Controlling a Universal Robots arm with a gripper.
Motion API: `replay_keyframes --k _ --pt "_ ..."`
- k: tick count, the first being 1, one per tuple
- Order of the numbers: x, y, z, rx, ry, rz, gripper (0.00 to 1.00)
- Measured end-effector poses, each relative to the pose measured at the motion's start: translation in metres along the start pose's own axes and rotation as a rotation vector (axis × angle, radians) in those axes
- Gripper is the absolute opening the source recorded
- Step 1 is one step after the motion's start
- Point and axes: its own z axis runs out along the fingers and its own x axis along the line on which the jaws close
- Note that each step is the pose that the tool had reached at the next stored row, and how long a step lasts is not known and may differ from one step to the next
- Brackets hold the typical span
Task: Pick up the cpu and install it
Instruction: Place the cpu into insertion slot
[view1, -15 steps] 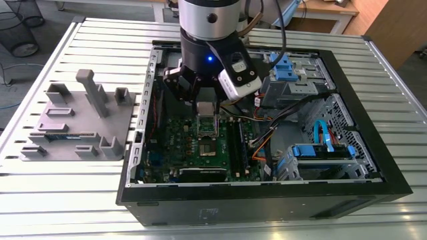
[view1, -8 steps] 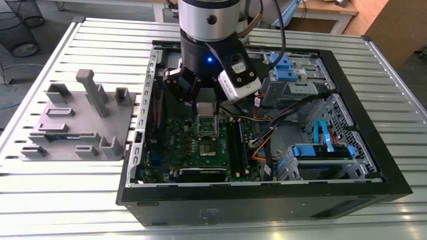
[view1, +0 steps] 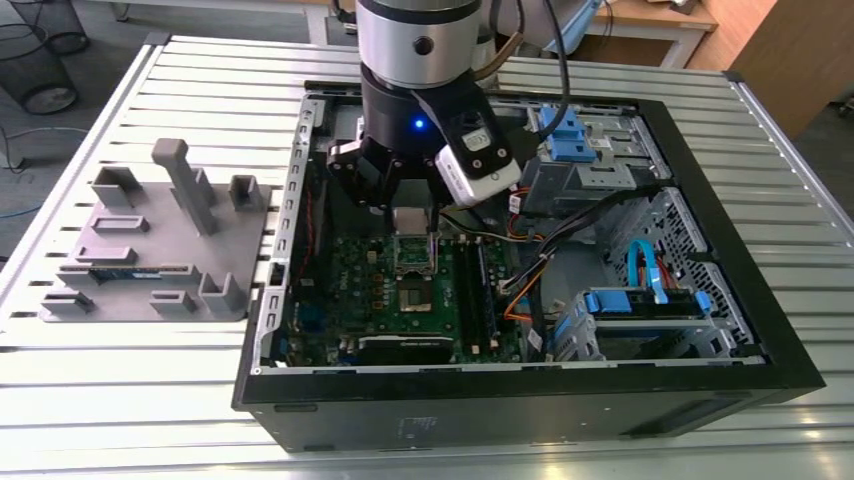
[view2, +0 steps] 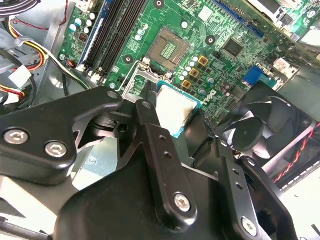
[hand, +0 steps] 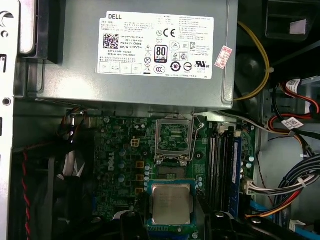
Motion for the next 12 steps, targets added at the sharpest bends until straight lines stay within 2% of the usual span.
replay_keyframes --k 12 --pt "0.0002 0.0 0.0063 0.0002 0.0001 0.0 0.47"
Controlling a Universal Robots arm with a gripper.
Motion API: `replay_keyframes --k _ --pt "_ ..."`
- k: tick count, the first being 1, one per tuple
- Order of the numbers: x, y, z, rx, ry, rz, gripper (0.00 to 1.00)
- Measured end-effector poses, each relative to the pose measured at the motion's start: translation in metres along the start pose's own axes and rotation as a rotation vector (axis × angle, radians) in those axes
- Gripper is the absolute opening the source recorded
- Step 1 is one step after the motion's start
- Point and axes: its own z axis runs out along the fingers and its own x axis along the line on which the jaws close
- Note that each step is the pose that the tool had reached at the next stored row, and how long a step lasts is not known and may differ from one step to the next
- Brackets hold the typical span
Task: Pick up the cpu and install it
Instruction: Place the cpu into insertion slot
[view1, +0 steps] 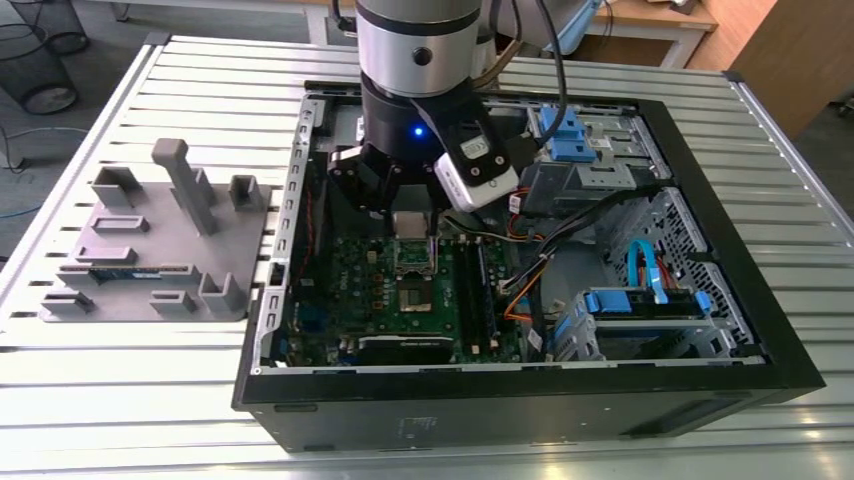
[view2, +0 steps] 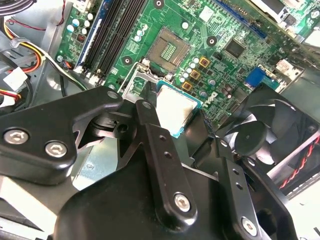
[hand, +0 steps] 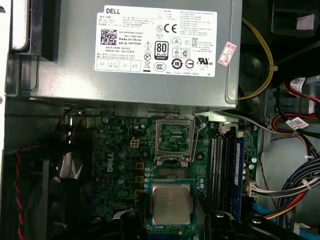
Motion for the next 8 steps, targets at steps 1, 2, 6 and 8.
replay_keyframes --k 1,2,6,8 --pt "0.0 0.0 0.0002 -0.0001 -0.0001 0.0 0.47" --pt "0.0 0.0 0.0003 0.0 0.0 0.0 0.47" --pt "0.0 0.0 0.0007 -0.0001 -0.0001 0.0 0.47" --pt "0.0 0.0 0.0007 -0.0001 0.0 0.0 0.47"
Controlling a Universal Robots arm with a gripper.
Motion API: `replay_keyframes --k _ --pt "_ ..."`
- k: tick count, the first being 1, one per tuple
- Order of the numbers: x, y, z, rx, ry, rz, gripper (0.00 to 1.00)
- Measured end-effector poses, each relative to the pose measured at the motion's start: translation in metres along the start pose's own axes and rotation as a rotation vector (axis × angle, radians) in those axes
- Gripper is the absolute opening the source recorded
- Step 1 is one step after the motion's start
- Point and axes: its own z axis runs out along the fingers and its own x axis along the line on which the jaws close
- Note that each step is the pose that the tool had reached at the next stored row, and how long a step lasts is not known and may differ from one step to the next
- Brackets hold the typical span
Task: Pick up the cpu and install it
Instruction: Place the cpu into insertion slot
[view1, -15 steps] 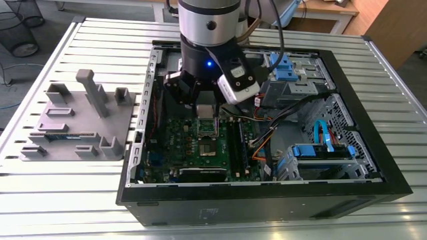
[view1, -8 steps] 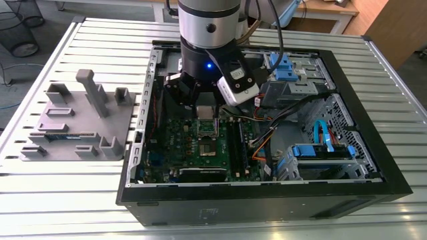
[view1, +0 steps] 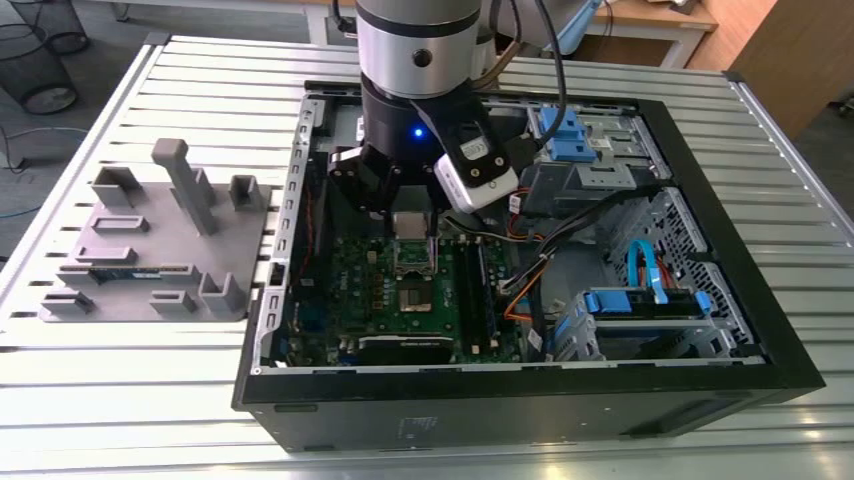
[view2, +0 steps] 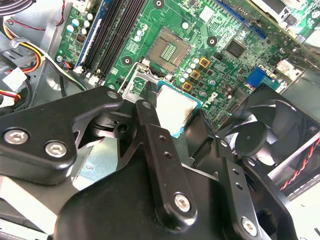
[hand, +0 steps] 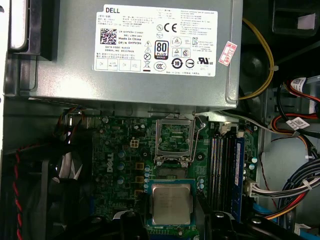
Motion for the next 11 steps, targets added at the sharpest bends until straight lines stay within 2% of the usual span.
replay_keyframes --k 6,11 --pt "0.0 0.0001 0.0006 0.0005 -0.0002 0.0 0.47" --pt "0.0002 0.0 0.0076 0.007 0.0003 0.002 0.47"
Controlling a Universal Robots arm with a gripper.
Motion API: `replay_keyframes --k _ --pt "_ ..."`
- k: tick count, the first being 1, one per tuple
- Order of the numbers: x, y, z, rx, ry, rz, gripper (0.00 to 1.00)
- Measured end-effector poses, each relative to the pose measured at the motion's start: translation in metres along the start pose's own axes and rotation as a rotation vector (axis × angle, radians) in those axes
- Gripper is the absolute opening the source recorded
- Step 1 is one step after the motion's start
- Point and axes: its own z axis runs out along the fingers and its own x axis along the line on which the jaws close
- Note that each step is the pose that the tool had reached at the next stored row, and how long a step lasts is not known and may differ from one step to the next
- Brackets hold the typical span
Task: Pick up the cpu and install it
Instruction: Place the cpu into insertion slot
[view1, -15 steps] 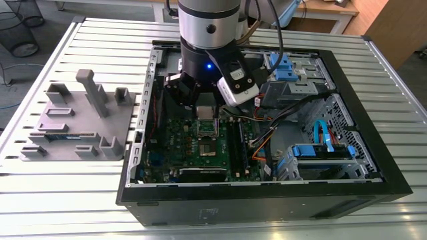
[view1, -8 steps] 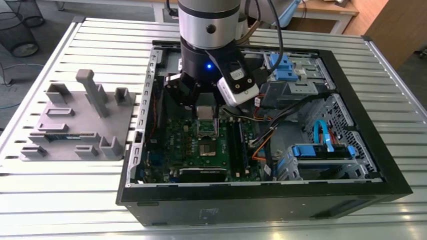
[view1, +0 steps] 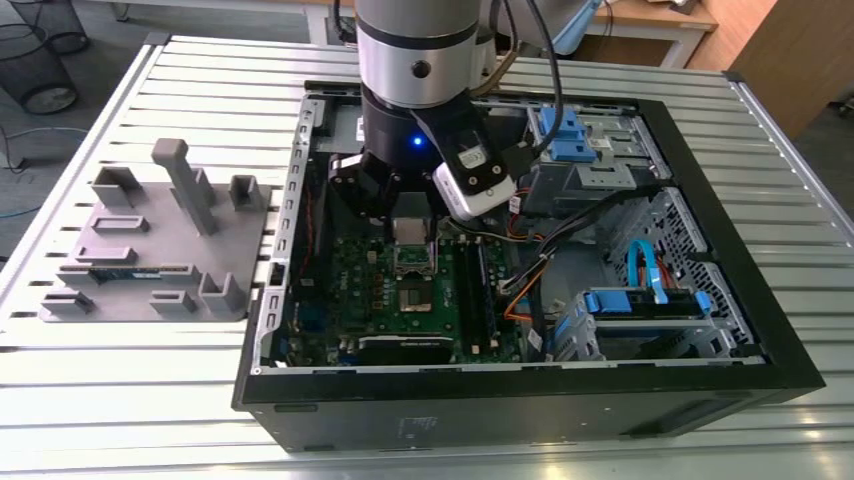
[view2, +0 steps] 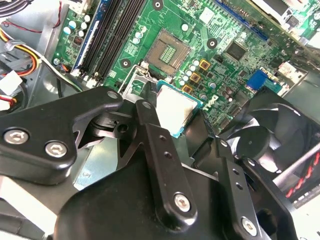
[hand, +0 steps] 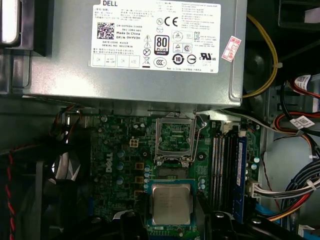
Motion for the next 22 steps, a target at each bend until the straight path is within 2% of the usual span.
replay_keyframes --k 5,12,22 --pt "0.0002 0.0 0.0074 0.0045 0.0002 0.009 0.47" --pt "0.0004 -0.0003 0.0118 0.007 0.0007 0.046 0.47" --pt "-0.0008 -0.0008 0.02 0.0102 0.0012 0.074 0.47"
